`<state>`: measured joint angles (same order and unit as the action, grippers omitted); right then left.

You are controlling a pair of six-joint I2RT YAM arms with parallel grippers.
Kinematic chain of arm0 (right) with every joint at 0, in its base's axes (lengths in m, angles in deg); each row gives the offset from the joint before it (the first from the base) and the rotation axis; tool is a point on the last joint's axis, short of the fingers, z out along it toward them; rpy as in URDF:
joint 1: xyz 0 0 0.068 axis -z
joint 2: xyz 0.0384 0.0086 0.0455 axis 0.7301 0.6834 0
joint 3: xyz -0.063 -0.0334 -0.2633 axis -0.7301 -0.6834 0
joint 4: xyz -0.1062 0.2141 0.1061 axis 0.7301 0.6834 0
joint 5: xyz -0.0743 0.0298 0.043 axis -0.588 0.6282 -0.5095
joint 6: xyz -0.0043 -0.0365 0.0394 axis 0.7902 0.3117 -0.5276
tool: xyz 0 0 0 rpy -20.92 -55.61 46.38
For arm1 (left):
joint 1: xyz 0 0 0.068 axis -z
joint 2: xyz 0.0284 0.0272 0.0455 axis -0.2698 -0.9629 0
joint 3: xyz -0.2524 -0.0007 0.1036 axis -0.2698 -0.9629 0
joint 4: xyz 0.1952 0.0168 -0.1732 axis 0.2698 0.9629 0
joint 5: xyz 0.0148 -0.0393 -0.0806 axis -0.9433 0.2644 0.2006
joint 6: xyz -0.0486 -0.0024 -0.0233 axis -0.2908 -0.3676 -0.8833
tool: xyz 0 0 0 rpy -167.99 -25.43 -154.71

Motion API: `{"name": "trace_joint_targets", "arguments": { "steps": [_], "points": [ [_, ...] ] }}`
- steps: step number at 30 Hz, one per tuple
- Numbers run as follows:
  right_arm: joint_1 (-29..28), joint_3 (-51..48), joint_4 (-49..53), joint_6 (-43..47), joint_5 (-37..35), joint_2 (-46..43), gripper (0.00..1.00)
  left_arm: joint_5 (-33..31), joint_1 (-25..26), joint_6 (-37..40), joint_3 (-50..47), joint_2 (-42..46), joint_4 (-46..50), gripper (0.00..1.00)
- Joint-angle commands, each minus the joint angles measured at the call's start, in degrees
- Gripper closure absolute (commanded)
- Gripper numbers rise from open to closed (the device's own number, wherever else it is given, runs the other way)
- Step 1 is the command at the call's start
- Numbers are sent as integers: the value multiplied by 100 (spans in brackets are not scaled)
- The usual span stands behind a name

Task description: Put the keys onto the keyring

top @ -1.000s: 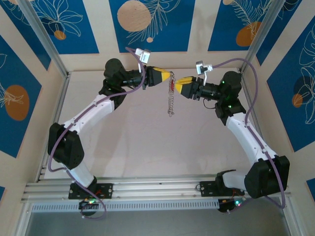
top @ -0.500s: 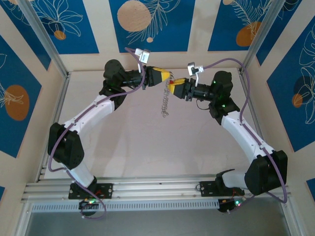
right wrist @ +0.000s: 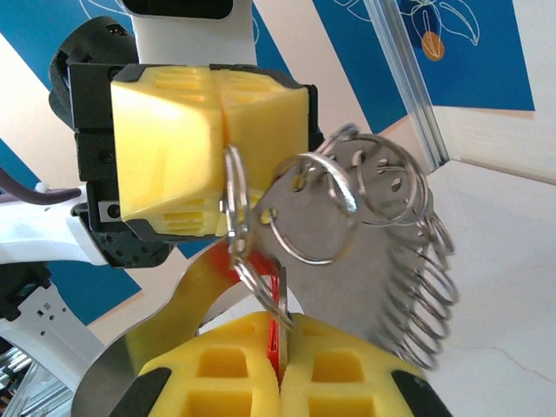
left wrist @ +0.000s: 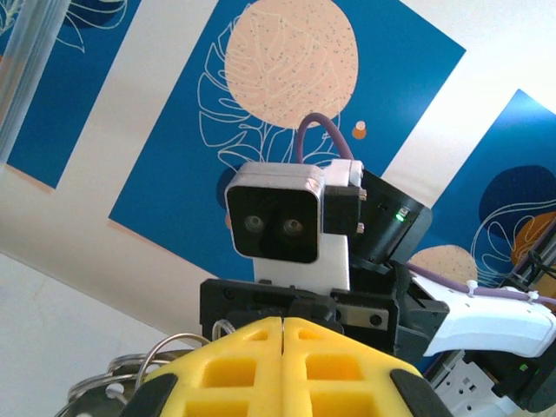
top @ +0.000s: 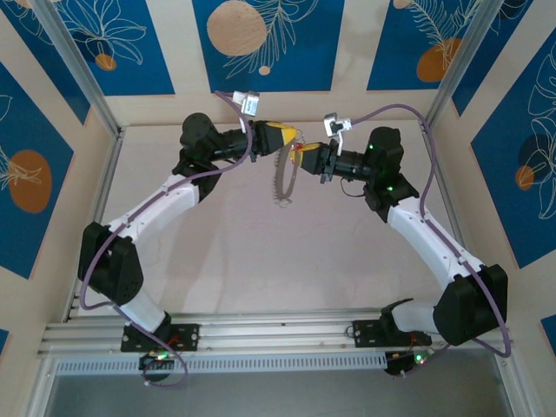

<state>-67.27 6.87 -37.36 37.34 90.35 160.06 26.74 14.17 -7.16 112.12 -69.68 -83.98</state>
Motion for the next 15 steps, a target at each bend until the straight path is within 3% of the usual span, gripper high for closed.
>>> {"name": "trace_joint_targets", "arguments": {
  "steps": [1, 11, 15],
  "points": [
    [-236, 208, 266, 268, -130, -52, 100, -234, 83, -95, -31, 225, -415, 100],
    [-314, 249, 394, 297, -416, -52, 100, -370, 138, -34, -199, 293, -424, 100],
    [-501, 258, 742, 565, -984, -213, 100, -499, 155, 17, -277, 335, -407, 100]
  ]
}}
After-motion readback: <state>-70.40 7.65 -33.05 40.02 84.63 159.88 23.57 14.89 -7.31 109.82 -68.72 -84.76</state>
